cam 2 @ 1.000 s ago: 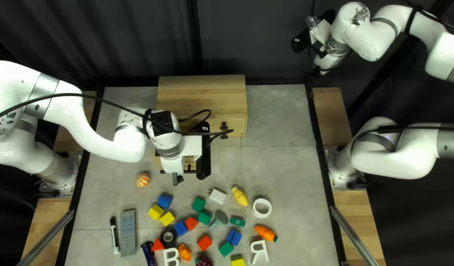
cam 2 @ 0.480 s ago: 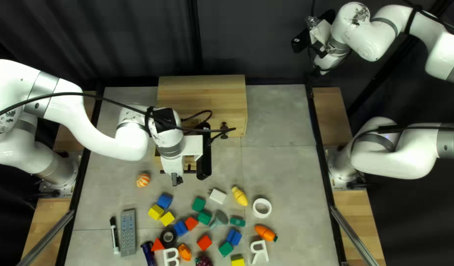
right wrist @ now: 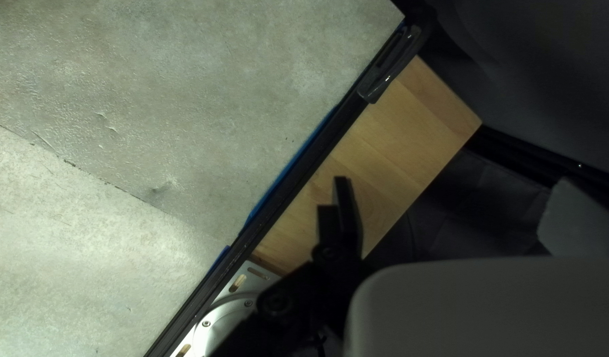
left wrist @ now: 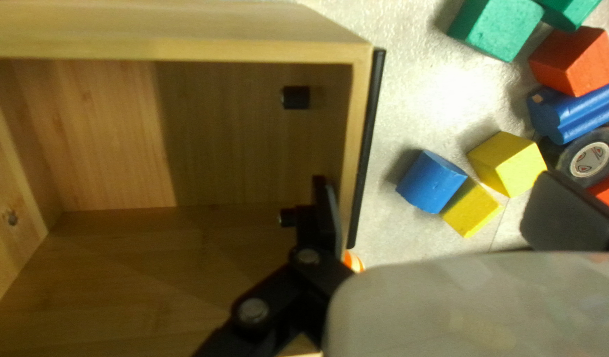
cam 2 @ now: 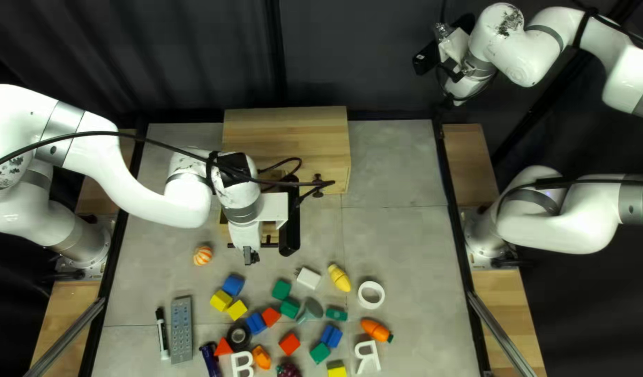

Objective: Open drawers and place objects into drawer and close

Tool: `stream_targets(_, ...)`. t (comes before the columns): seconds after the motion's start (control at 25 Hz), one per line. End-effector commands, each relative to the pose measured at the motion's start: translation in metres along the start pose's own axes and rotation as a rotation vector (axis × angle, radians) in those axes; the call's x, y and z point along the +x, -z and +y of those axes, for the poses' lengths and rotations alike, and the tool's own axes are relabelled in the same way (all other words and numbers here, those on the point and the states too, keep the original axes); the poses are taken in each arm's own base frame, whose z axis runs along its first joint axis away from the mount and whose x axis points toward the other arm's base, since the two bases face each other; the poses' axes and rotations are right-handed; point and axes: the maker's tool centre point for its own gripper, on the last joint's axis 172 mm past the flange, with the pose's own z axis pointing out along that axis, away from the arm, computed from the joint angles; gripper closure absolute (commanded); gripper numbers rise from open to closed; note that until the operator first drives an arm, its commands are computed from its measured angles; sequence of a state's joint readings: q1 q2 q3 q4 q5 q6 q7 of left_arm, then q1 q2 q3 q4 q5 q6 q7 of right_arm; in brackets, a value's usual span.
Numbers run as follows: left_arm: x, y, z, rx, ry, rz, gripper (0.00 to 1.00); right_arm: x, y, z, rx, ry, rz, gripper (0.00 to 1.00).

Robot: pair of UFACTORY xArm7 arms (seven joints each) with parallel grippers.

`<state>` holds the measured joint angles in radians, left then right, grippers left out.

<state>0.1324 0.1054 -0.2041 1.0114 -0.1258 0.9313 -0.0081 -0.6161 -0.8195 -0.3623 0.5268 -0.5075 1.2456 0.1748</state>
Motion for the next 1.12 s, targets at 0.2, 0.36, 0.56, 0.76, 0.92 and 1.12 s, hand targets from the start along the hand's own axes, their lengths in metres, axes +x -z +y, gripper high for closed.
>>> stream_targets(0.2, 0.005, 0.002, 0.001, 0.004, 0.003, 0.000, 0.00, 0.000, 0.000, 0.000, 0.000, 0.000, 0.000, 0.00)
stream_targets(0.36, 0.008, 0.003, 0.001, 0.004, 0.005, 0.005, 0.00, 0.000, 0.000, 0.000, 0.000, 0.000, 0.000, 0.00)
stream_targets(0.56, 0.011, 0.004, 0.001, 0.003, 0.007, 0.011, 0.00, 0.000, 0.000, 0.000, 0.000, 0.000, 0.000, 0.00)
stream_targets(0.76, 0.014, 0.005, 0.003, -0.001, 0.009, 0.015, 0.00, 0.000, 0.000, 0.000, 0.000, 0.000, 0.000, 0.00)
stream_targets(0.92, 0.015, 0.007, 0.002, -0.003, 0.011, 0.020, 0.00, 0.000, 0.000, 0.000, 0.000, 0.000, 0.000, 0.00)
stream_targets(1.12, 0.018, 0.009, 0.002, -0.001, 0.014, 0.028, 0.00, 0.000, 0.000, 0.000, 0.000, 0.000, 0.000, 0.00)
